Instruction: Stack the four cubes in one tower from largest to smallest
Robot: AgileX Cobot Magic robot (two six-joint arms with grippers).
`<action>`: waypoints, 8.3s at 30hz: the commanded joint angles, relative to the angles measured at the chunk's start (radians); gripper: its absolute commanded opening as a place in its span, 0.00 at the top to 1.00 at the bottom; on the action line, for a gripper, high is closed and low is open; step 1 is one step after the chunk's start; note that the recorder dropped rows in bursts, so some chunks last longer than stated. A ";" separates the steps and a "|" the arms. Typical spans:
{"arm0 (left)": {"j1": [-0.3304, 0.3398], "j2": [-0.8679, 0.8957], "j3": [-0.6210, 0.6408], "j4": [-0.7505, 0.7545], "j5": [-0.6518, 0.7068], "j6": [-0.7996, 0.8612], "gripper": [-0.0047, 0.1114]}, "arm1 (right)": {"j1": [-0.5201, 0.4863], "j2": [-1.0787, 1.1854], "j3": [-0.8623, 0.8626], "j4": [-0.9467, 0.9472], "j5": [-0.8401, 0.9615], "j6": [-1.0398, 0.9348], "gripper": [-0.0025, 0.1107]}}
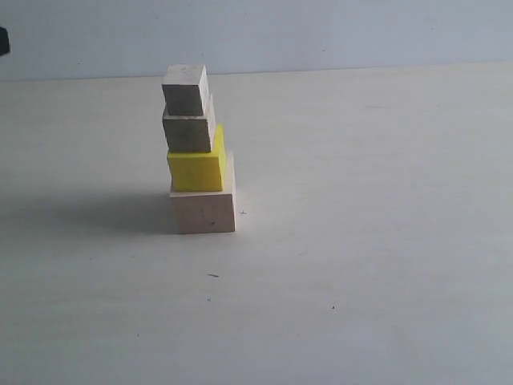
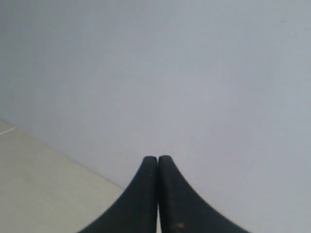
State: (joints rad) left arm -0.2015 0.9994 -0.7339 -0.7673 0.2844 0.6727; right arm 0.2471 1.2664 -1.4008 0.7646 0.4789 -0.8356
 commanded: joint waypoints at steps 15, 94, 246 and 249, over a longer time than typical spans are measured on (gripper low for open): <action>0.003 -0.412 -0.001 0.008 -0.123 0.067 0.96 | -0.064 -0.608 0.470 -0.021 -0.273 0.103 0.98; 0.318 -0.955 0.582 0.729 0.001 -0.684 0.96 | -0.064 -0.903 0.615 -0.136 -0.174 0.175 0.98; 0.220 -0.999 0.734 0.724 0.069 -0.702 0.96 | -0.238 -1.266 1.401 -0.738 -0.142 0.836 0.98; 0.220 -0.999 0.734 0.724 0.069 -0.702 0.96 | -0.238 -1.266 1.401 -0.738 -0.142 0.836 0.98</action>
State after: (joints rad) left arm 0.0238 0.0063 -0.0034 -0.0394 0.3593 -0.0203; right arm 0.0160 0.0068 -0.0044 0.0276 0.3406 0.0000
